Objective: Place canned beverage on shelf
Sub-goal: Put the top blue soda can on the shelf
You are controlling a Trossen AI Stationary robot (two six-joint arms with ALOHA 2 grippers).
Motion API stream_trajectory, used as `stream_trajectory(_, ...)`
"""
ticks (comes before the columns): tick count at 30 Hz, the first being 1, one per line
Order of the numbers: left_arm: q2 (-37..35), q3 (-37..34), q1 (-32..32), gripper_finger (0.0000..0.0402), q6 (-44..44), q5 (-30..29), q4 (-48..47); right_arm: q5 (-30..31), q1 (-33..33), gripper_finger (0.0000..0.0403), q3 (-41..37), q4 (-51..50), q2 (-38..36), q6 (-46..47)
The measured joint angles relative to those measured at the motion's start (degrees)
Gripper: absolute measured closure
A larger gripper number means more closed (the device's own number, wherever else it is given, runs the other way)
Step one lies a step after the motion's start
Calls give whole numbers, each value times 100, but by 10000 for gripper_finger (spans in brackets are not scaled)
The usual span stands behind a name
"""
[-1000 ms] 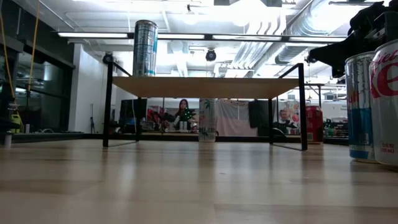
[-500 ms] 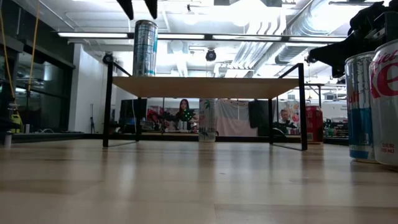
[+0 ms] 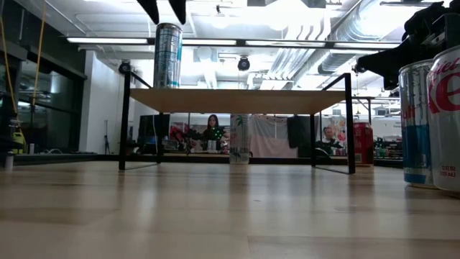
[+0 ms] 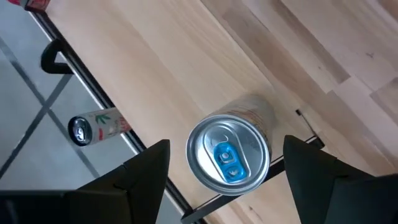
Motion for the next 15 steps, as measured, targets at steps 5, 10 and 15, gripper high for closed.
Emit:
stream_trajectory(5, 67, 0, 171, 151, -3, 221, -11, 0, 0, 402, 0, 0, 1, 0)
stream_trajectory(10, 111, 2, 314, 151, -47, 521, -2, -1, 0, 402, 0, 1, 0, 0)
stream_trajectory(15, 146, 2, 373, 151, -203, 584, -55, 0, 0, 402, 0, 0, 0, 0)
